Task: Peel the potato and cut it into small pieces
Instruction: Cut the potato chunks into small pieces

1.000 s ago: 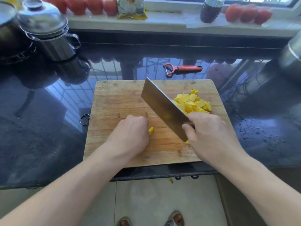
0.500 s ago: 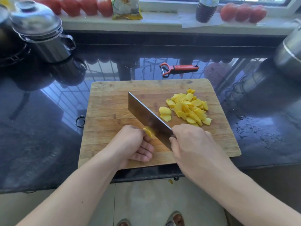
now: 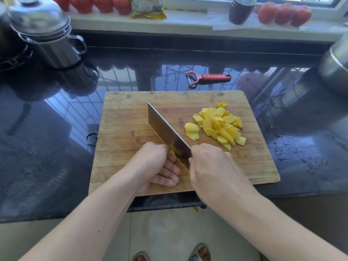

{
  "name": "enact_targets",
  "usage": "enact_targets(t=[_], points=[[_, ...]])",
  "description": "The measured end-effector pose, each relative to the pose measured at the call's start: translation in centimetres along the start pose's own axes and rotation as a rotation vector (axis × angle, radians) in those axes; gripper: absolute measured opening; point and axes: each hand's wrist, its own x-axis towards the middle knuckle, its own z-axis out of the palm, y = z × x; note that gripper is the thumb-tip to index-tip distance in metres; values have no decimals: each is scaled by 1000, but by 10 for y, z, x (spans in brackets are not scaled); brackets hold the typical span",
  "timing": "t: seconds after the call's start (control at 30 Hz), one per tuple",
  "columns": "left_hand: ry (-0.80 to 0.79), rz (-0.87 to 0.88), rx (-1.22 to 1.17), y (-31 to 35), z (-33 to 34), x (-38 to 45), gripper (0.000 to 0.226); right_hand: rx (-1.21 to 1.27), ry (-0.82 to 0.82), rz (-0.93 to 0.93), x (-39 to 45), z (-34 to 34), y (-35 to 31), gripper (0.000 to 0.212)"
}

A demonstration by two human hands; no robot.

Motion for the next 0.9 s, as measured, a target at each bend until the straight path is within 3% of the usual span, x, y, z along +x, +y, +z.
enact_targets(t=[0.23, 0.67, 0.9], points=[[2, 28, -7, -4, -1, 4, 26, 46, 123, -2, 2, -5, 14, 33], [12, 24, 12, -5, 3, 6, 27, -45, 22, -84, 4, 1, -2, 25], [10, 38, -27, -6, 1, 3, 28, 16, 155, -98, 24, 5, 10, 27]])
